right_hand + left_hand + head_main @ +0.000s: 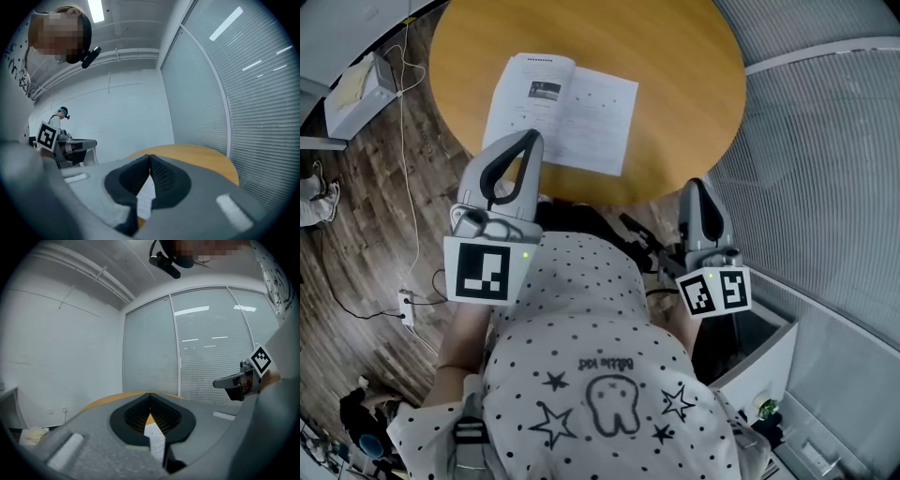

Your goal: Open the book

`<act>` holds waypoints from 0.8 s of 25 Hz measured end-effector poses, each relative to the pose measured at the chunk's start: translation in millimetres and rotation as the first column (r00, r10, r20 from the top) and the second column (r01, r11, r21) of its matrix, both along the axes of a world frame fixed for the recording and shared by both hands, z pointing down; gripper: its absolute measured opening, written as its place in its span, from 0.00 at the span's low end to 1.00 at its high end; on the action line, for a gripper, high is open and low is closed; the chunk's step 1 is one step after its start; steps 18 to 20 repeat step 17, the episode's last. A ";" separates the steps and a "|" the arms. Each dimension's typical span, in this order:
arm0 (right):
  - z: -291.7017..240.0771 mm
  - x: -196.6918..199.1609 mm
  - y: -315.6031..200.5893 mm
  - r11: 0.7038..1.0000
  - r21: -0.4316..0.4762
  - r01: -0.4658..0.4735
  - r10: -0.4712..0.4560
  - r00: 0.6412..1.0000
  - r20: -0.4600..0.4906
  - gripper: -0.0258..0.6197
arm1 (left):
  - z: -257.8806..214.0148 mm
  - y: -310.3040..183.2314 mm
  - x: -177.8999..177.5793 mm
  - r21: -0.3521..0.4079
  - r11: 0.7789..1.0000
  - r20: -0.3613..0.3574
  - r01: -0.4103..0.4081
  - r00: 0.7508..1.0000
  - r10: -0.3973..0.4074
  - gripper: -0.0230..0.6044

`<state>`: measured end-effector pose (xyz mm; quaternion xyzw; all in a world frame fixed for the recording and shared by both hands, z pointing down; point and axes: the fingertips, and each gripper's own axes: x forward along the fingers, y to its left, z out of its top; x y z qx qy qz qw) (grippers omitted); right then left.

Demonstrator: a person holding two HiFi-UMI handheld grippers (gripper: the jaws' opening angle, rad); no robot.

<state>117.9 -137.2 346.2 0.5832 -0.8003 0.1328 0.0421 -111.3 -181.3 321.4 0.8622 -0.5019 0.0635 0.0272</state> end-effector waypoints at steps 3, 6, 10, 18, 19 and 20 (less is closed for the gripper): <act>-10.8 28.7 9.0 1.000 0.007 0.014 -0.014 1.000 -0.009 0.05 | -11.9 13.2 25.6 0.006 1.000 -0.006 0.013 1.000 -0.013 0.05; -14.3 47.0 13.4 1.000 0.011 0.023 -0.023 1.000 -0.014 0.05 | -15.8 20.0 44.2 0.010 1.000 -0.002 0.017 1.000 -0.017 0.05; -8.3 63.7 21.5 0.999 0.010 0.036 -0.036 0.999 -0.016 0.05 | -16.4 28.8 64.3 0.031 0.999 -0.004 0.018 1.000 -0.018 0.05; 10.7 96.0 35.1 1.000 0.012 -0.005 0.005 1.000 -0.008 0.05 | 2.5 36.4 95.4 0.026 1.000 -0.008 -0.011 1.000 0.012 0.05; 10.7 96.0 35.1 1.000 0.012 -0.005 0.005 1.000 -0.008 0.05 | 2.5 36.4 95.4 0.026 1.000 -0.008 -0.011 1.000 0.012 0.05; 10.7 96.0 35.1 1.000 0.012 -0.005 0.005 1.000 -0.008 0.05 | 2.5 36.4 95.4 0.026 1.000 -0.008 -0.011 1.000 0.012 0.05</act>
